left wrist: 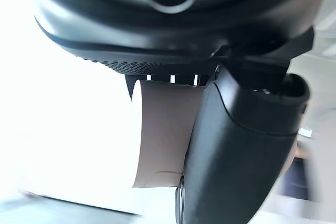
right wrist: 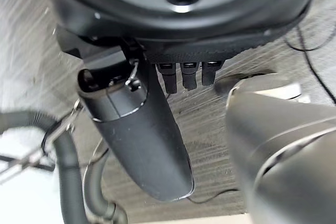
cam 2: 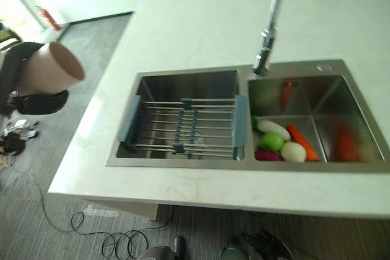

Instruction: Place the dishes in the dishwasher.

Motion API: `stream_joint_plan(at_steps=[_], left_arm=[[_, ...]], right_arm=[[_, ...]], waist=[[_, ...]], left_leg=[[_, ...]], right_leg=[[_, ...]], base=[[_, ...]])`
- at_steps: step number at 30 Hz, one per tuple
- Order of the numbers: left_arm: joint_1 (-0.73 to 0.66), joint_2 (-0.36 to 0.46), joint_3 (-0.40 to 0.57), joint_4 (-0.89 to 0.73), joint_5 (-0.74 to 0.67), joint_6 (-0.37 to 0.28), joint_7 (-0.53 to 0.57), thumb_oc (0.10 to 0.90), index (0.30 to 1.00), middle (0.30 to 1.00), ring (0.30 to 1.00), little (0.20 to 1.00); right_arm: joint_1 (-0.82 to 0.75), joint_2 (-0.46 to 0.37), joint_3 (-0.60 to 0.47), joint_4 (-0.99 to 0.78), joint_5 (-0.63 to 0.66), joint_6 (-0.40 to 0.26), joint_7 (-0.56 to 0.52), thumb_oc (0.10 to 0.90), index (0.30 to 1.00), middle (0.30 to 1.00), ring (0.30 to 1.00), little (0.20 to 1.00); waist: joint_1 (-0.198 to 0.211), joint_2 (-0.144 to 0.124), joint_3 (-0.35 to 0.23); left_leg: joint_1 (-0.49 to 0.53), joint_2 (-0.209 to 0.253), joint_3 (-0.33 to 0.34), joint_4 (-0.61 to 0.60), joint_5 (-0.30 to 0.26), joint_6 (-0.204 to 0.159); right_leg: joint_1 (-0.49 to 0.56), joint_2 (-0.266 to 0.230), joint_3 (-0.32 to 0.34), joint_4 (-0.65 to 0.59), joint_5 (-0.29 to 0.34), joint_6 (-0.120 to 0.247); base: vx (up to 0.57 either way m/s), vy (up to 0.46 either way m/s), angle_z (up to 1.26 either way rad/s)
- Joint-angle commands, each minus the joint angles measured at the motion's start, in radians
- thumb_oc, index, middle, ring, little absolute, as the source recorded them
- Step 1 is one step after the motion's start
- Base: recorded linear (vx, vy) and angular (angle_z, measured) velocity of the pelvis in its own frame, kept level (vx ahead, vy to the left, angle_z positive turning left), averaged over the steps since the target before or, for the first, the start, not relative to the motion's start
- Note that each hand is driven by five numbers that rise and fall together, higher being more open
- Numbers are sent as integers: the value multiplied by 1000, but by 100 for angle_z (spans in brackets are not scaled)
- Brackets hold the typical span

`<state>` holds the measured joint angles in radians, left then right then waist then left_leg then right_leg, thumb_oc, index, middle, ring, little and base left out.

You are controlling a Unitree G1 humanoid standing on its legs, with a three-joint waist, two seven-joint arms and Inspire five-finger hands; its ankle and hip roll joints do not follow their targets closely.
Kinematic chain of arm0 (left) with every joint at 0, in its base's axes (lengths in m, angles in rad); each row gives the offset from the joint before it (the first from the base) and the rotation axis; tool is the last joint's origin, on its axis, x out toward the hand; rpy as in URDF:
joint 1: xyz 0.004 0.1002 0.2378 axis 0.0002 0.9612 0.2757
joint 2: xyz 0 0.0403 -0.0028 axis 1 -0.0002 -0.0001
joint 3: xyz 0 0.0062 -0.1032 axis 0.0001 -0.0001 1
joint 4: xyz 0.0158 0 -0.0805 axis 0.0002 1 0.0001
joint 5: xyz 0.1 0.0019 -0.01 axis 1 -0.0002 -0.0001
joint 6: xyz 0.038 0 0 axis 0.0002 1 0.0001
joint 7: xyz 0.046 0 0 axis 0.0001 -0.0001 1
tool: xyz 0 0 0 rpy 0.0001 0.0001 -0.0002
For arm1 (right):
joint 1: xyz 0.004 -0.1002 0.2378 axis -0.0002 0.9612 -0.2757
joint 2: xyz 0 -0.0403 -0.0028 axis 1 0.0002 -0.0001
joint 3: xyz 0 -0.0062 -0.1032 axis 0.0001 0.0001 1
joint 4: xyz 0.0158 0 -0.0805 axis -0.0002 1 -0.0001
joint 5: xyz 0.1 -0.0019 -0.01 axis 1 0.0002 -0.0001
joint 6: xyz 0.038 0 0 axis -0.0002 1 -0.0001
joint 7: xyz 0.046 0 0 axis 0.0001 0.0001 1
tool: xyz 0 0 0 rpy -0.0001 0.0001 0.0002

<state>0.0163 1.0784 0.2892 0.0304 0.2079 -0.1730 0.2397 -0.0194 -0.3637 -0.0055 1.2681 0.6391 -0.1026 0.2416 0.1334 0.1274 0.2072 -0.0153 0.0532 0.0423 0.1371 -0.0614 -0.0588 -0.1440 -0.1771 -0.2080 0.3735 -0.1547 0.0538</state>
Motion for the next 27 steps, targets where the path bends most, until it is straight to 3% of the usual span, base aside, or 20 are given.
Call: stream_joint_plan(at_steps=[1,6,10,11,14,15,19,22,24,25,26,27], left_arm=[[-88,118,139,8,-52,14,129,400,300,300,300,300],[68,121,281,130,-157,-35,139,400,300,300,300,300],[101,78,305,194,-205,-122,134,400,300,300,300,300],[106,63,300,202,-212,-128,136,400,300,300,300,300],[114,30,288,231,-227,-153,131,400,300,300,300,300],[110,24,281,227,-237,-160,126,400,300,300,300,300],[85,24,256,203,-236,-156,78,400,300,300,300,300],[53,37,226,159,-210,-154,64,400,300,300,300,300],[37,37,206,115,-205,-151,53,400,300,300,300,300],[29,36,196,94,-212,-153,34,400,300,300,300,300],[8,39,148,51,-232,-176,-21,400,300,300,300,300],[-30,36,101,35,-243,-212,-50,400,300,300,300,300]], right_arm=[[-4,-26,-11,-15,-43,13,13,800,900,900,900,900],[-8,-36,1,-6,-108,34,5,800,900,900,900,900],[-6,-38,-24,6,-16,35,-22,800,900,900,900,900],[-7,-35,-28,5,-13,31,-24,800,900,900,900,900],[-12,-29,-36,4,-6,15,-34,800,900,900,900,900],[-16,-30,-44,6,9,12,-44,800,900,900,900,900],[-22,-26,-88,22,31,21,-69,800,900,900,900,900],[-23,-7,-94,20,-31,13,-61,800,900,900,900,900],[-22,9,-71,8,-144,-21,-49,800,900,900,900,900],[-23,15,-55,0,-179,-38,-47,800,900,900,900,900],[-27,28,-21,-19,-187,-66,-41,800,900,900,900,900],[-23,28,-13,-33,-150,-64,-44,800,900,900,900,900]], waist=[[-19,8,-16],[16,36,-2],[14,19,12],[14,6,12],[17,-21,18],[20,-23,15],[16,-27,6],[33,-39,13],[44,-44,17],[46,-43,21],[33,-35,25],[4,-29,30]], left_leg=[[-94,40,-24,163,-110,-22],[-152,86,-2,163,-57,-65],[-125,104,87,163,-50,-51],[-97,99,84,163,-75,-51],[-51,85,97,163,-73,-32],[-46,73,98,163,-111,-21],[-15,33,98,163,-164,8],[-9,-7,115,163,-167,44],[-6,-36,104,163,-182,68],[-5,-49,96,163,-186,78],[-5,-65,55,163,-191,104],[-6,-76,1,163,-196,119]], right_leg=[[103,-26,-40,-73,-120,37],[141,-18,-128,-73,-139,26],[153,-58,-209,-73,-113,27],[162,-67,-196,-73,-125,33],[151,-103,-197,-73,-95,39],[144,-118,-197,-73,-81,51],[132,-170,-181,-73,-28,112],[136,-231,-193,-73,36,126],[148,-256,-184,-73,55,127],[156,-262,-174,-73,60,123],[173,-232,-114,-73,62,105],[176,-161,-45,-73,24,94]], base=[[47,-39,43],[-86,-22,79],[-234,90,125],[-135,169,144],[-215,288,83],[-227,455,39],[-129,399,57],[-99,327,38],[-35,325,21],[-11,444,22],[43,418,63],[137,432,134]])
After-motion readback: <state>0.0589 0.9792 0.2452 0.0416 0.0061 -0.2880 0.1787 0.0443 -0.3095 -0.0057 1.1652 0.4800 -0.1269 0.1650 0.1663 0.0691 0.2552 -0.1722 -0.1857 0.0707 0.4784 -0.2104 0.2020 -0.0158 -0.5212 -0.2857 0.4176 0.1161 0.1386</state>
